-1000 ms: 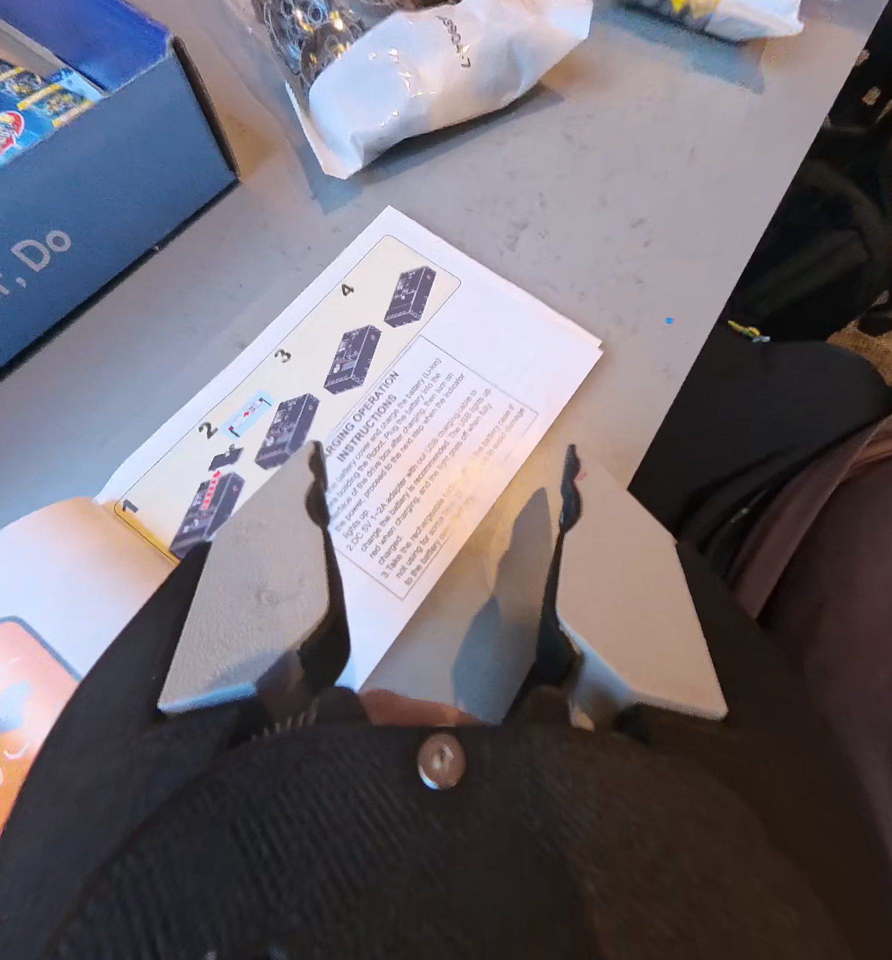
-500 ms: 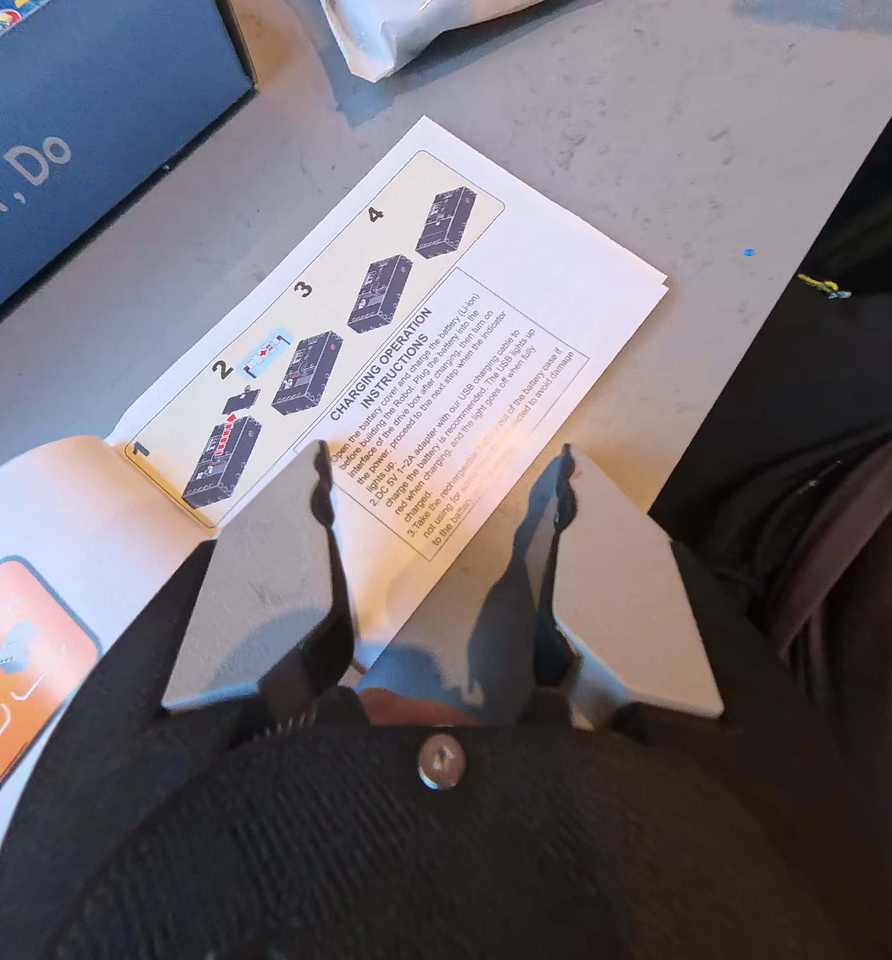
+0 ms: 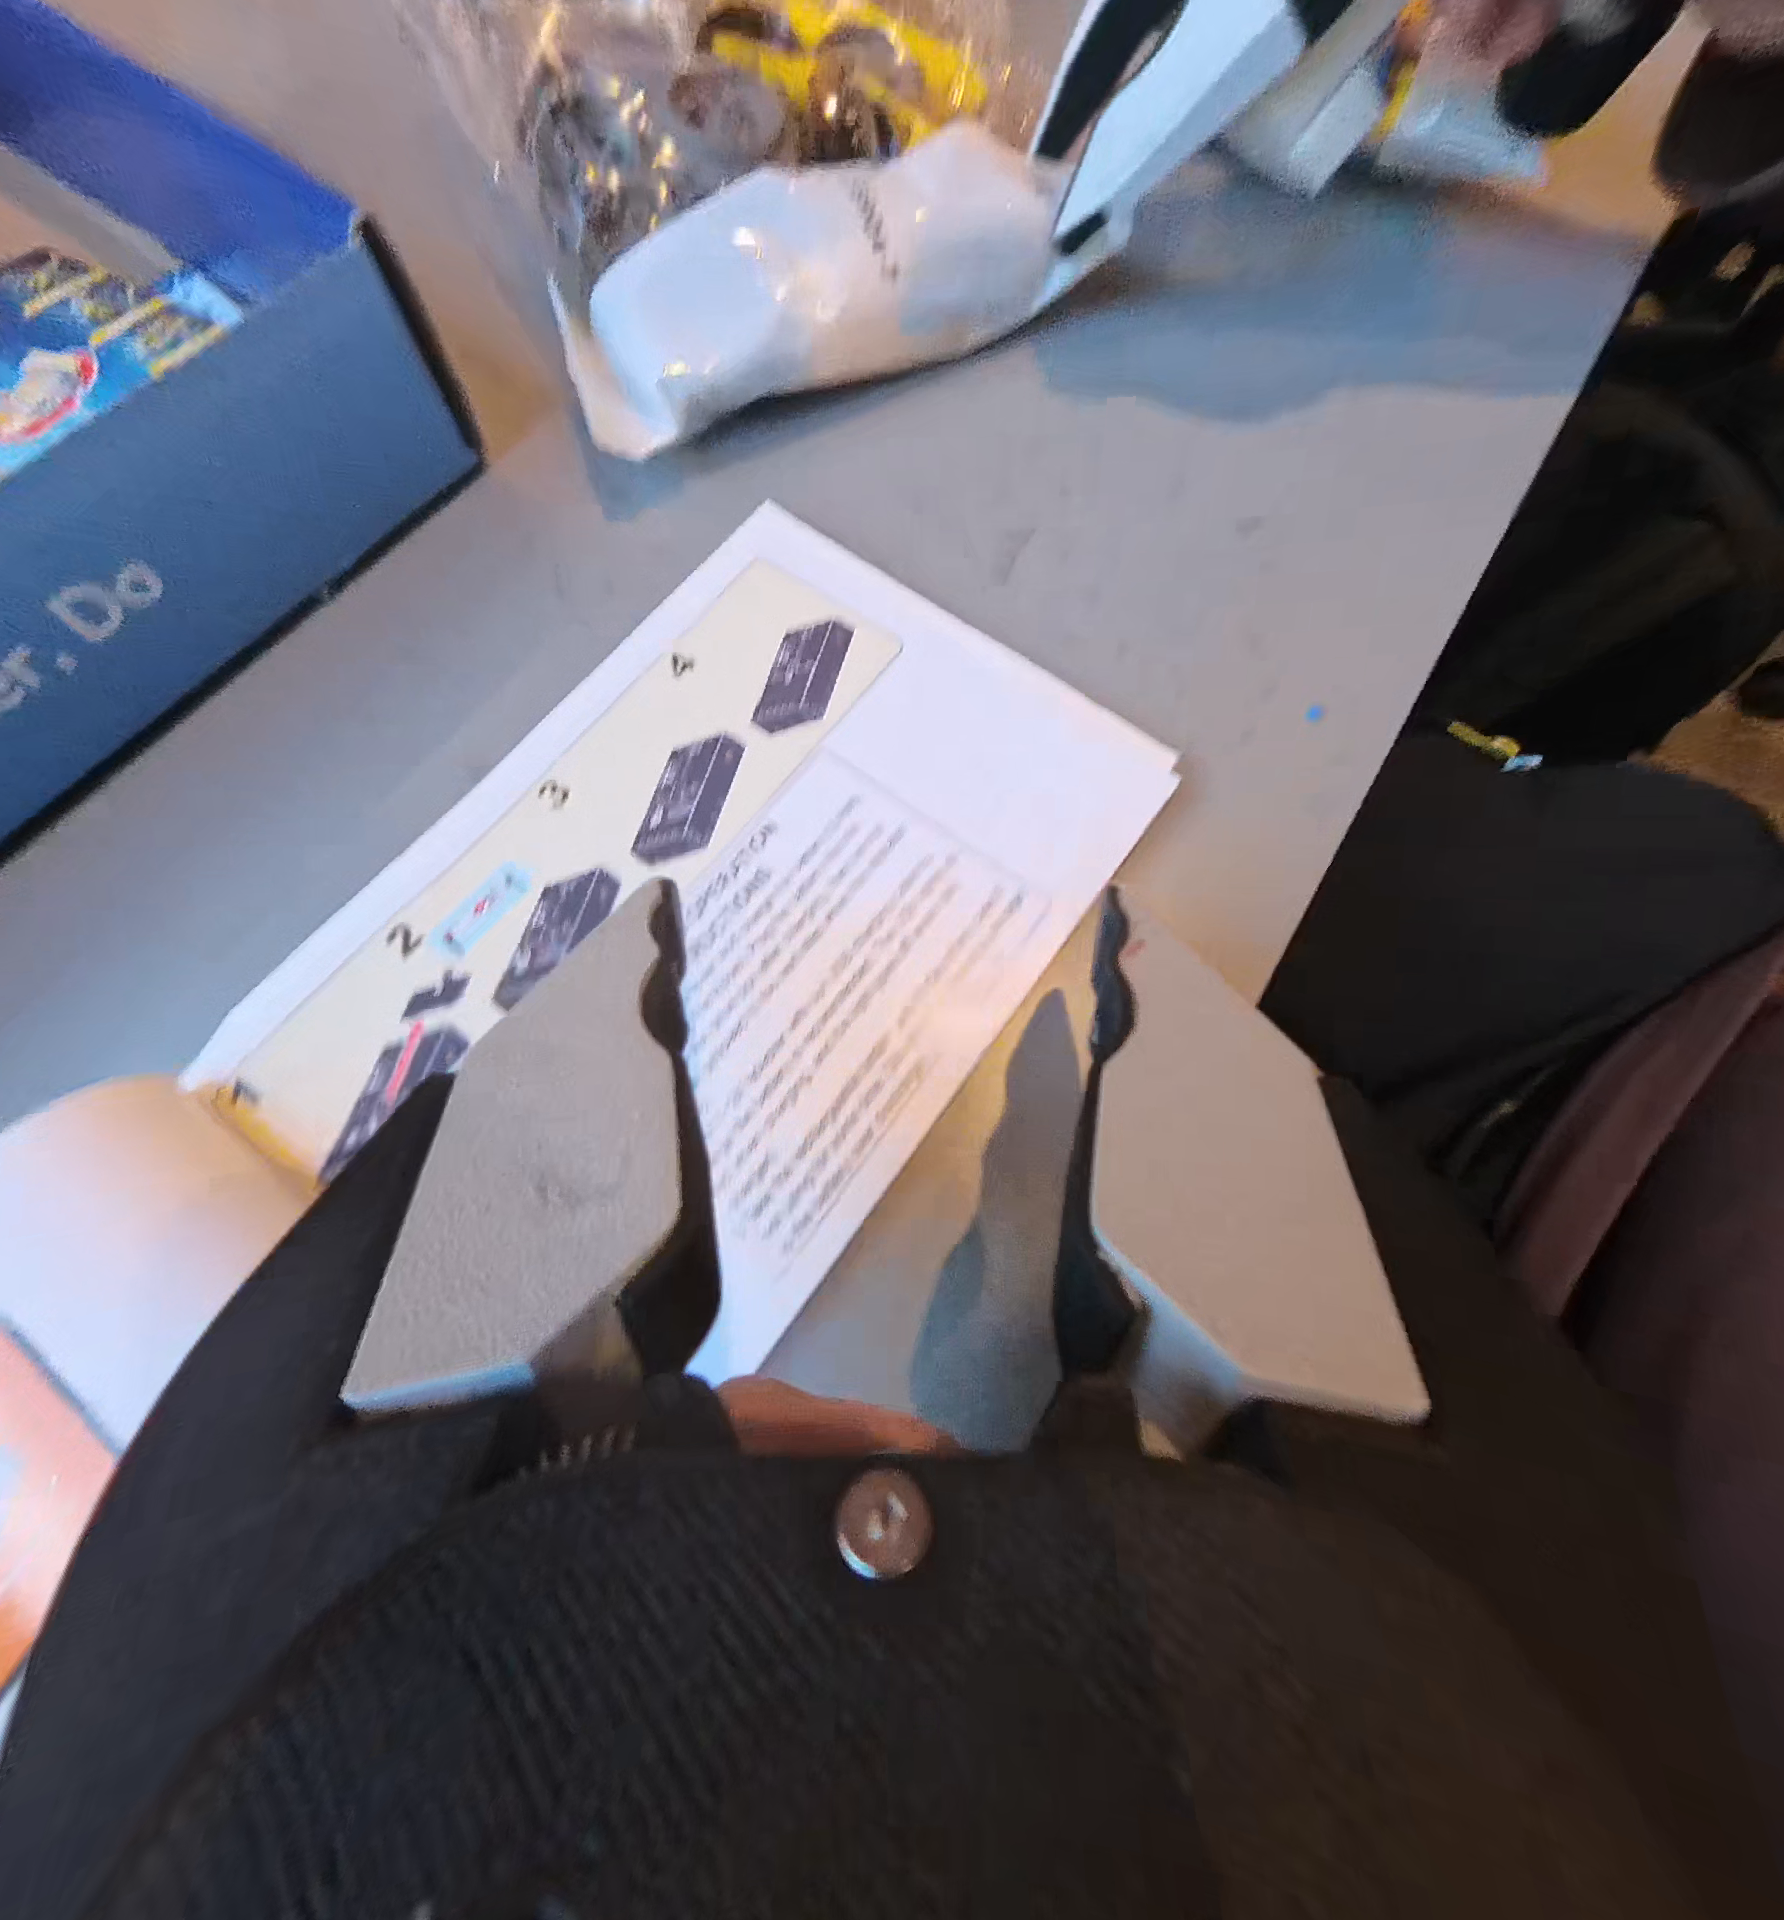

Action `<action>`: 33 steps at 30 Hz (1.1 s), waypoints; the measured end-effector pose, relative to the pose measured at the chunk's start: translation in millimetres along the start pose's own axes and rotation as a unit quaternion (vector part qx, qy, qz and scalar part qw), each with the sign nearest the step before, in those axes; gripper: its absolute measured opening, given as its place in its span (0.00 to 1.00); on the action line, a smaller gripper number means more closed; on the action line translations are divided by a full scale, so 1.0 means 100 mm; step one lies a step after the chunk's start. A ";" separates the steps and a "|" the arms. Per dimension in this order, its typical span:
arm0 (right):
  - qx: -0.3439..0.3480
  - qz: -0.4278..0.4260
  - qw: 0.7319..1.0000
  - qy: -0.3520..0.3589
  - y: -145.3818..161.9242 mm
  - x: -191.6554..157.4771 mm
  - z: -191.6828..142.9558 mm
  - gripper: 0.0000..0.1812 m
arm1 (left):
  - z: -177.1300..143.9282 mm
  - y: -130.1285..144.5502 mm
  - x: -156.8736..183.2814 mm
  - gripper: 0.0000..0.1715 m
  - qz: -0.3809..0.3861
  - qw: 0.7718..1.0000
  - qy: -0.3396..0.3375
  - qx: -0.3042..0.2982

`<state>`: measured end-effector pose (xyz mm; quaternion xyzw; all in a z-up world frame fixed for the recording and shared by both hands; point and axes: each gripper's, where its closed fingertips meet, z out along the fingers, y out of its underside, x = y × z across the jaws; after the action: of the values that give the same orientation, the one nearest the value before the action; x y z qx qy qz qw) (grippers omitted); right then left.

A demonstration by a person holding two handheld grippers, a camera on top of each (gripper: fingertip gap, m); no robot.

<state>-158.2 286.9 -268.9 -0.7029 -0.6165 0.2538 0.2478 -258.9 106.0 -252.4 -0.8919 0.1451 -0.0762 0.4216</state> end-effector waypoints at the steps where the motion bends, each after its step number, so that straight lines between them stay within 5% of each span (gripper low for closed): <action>1: -0.003 -0.005 1.000 -0.006 -0.01 -0.02 -0.02 0.09 | 0.05 -0.08 0.01 0.45 -0.001 1.000 0.008 0.005; 6: 0.048 0.032 0.995 -0.085 -0.27 -0.11 -0.29 0.00 | 0.35 -0.59 -0.11 0.46 0.113 0.991 -0.062 0.041; 12: 0.125 0.096 0.962 -0.222 -0.73 -0.26 -0.57 0.00 | 0.78 -1.16 0.00 0.49 0.278 0.950 -0.125 0.067; 17: 0.148 0.104 0.943 -0.281 -1.02 -0.41 -0.60 0.00 | 1.08 -1.33 0.02 0.49 0.274 0.950 -0.134 0.073; 19: 0.143 0.093 0.941 -0.291 -1.07 -0.46 -0.57 0.00 | 1.00 -1.48 -0.10 0.21 0.263 0.942 -0.176 0.113; 20: 0.144 0.091 0.940 -0.296 -1.11 -0.48 -0.58 0.00 | 0.96 -1.51 -0.15 0.15 0.259 0.940 -0.185 0.123; 24: 0.153 0.089 0.928 -0.328 -1.25 -0.38 -0.82 0.02 | 0.79 -1.54 -0.31 0.13 0.263 0.930 -0.219 0.137; 28: 0.178 0.146 0.953 -0.196 -1.22 0.52 -0.91 0.22 | 0.41 -1.69 -0.47 0.13 0.264 0.917 -0.247 0.169; 33: 0.052 0.225 0.973 -0.022 -0.54 1.53 -0.37 0.36 | -0.34 -2.15 -0.71 0.13 0.301 0.873 -0.309 0.229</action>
<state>-156.5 443.5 -213.6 -0.8043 -0.4334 0.3500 0.2067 -292.8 233.4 -65.5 -0.6619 0.2475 0.3026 0.6396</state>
